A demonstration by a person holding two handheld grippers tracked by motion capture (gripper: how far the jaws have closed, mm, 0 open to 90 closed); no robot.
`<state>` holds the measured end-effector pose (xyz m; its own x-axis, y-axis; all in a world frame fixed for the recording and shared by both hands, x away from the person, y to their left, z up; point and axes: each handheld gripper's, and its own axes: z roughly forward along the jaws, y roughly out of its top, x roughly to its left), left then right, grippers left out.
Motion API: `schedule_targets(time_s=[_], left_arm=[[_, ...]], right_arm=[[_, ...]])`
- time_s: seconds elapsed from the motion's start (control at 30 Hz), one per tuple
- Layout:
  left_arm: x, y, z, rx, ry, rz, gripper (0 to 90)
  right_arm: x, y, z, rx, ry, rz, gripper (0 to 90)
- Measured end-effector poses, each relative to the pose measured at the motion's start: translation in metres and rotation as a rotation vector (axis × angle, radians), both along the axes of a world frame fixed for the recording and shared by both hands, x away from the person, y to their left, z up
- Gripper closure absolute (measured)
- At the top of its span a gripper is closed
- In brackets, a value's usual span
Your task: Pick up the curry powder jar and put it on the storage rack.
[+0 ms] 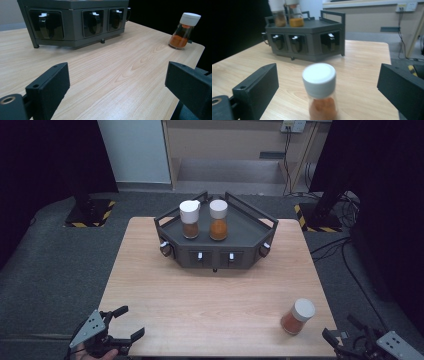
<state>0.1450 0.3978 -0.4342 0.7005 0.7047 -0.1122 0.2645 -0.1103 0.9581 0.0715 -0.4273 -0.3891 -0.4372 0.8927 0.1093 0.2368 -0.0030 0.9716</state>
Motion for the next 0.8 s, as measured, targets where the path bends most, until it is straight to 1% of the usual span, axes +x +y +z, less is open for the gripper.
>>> schedule_targets(time_s=[0.13, 0.3, 0.33, 0.43, 0.5, 0.67, 0.73, 0.8], left_arm=[[-0.001, 0.0, 0.0, 0.003, -0.003, 0.005, 4.4], [-0.002, 0.0, 0.0, 0.002, -0.004, 0.007, 4.4], [-0.002, 0.0, 0.001, 0.004, -0.004, 0.008, 4.4], [-0.004, -0.001, 0.001, 0.007, -0.009, 0.021, 4.3], [-0.004, 0.0, 0.0, 0.004, -0.007, 0.025, 4.2], [-0.006, 0.001, -0.001, -0.012, -0.008, 0.037, 3.8], [-0.006, 0.002, -0.001, -0.012, -0.005, 0.04, 3.8], [-0.006, 0.003, -0.001, -0.018, -0.005, 0.038, 3.8]], right_arm=[[-0.007, -0.001, -0.007, 0.011, -0.002, -0.032, 2.1], [-0.017, -0.003, -0.014, -0.001, -0.001, -0.056, 2.3], [-0.02, -0.003, -0.016, -0.001, -0.003, -0.067, 2.2], [-0.024, -0.005, -0.02, 0.007, -0.003, -0.075, 2.2], [-0.025, -0.005, -0.024, 0.007, 0.009, -0.086, 2.0], [-0.031, -0.005, -0.034, 0.028, 0.008, -0.122, 2.1], [-0.032, -0.006, -0.037, 0.038, 0.016, -0.124, 1.7], [-0.034, -0.005, -0.041, 0.043, 0.01, -0.13, 1.9]])
